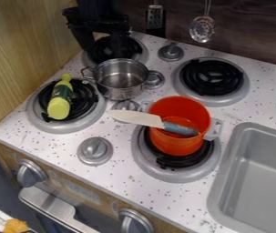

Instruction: Put the silver pot on the burnsen burner

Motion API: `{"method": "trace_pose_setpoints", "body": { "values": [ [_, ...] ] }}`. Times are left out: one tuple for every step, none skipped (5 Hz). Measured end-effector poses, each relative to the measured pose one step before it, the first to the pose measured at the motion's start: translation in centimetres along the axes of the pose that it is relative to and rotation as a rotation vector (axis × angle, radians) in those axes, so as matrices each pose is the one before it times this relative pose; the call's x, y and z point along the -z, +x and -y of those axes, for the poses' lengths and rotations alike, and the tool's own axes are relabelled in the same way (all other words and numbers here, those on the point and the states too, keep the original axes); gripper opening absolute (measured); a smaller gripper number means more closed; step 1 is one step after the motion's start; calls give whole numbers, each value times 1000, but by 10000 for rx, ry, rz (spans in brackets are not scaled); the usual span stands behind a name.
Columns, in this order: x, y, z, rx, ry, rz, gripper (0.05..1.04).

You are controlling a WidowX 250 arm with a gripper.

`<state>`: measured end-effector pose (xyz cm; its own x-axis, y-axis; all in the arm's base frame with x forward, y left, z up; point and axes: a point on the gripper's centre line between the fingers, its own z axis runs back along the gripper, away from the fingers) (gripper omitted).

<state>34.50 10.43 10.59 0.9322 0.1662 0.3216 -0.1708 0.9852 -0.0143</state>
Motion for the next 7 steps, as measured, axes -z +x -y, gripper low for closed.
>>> {"method": "trace_pose_setpoints", "body": {
  "values": [
    [1037, -629, 215, 61, -176, -386, 1001],
    [206, -300, 979, 1944, -1444, -325, 1001],
    [63, 594, 665, 2019, -880, 67, 1001],
    [466, 266, 566, 2310, -1004, -332, 1001],
    [680, -302, 760, 2307, 125, -874, 1001],
    [1403, 503, 1287, 1094, -77, -302, 1001],
    [1039, -121, 76, 59, 359, -144, 1001]
  ]
}}
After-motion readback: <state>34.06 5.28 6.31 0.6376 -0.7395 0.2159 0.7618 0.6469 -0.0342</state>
